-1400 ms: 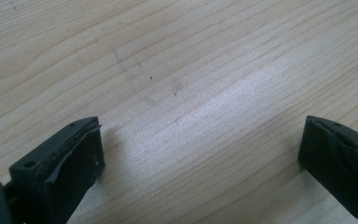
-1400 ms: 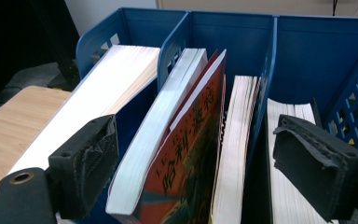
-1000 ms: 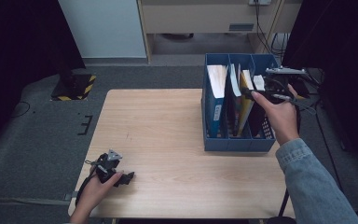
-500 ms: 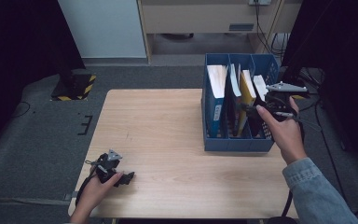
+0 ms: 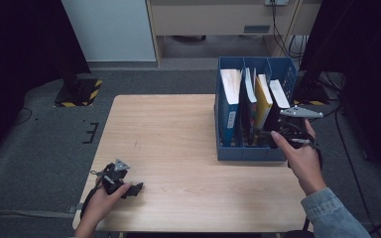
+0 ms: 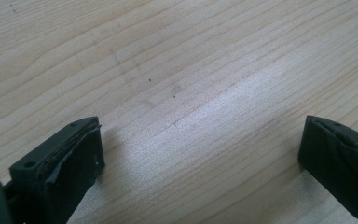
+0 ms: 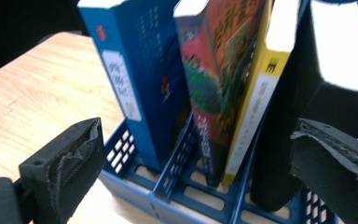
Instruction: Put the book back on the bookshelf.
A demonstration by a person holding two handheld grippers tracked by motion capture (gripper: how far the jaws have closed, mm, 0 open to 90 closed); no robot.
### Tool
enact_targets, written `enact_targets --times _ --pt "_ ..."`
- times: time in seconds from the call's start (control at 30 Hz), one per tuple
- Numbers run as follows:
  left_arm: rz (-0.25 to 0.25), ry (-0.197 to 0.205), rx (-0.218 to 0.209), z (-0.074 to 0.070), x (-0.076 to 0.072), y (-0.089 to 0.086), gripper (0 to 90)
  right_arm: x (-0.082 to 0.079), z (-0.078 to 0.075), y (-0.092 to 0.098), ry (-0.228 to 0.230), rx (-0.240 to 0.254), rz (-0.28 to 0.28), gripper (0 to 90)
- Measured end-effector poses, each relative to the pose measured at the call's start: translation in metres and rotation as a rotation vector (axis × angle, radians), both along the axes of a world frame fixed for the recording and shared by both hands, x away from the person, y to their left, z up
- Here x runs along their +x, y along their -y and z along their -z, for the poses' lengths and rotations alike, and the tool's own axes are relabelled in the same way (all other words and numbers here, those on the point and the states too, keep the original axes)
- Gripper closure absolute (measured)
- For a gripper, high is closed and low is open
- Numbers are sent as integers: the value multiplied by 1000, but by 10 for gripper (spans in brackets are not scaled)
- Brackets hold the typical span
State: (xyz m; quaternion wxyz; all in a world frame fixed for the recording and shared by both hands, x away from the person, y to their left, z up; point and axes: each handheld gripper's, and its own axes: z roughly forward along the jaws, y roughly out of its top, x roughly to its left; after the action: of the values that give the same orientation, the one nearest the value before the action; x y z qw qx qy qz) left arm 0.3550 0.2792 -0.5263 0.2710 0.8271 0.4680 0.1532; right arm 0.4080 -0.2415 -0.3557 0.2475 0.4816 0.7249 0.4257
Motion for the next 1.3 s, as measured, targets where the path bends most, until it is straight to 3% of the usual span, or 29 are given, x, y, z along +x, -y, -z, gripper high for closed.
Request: enact_targets --times 0.4,0.63,0.9,1.3 --pt "0 2 -1 0 0 0 0 -14 37 -6 -45 5 -9 38" --pt "1 2 -1 0 0 0 0 -21 49 -13 -56 5 -21 39" --pt "1 5 -3 0 0 1 0 -33 74 -31 -94 18 -49 42" --pt "7 5 -3 0 0 2 0 -48 91 -47 -110 -11 -106 50"
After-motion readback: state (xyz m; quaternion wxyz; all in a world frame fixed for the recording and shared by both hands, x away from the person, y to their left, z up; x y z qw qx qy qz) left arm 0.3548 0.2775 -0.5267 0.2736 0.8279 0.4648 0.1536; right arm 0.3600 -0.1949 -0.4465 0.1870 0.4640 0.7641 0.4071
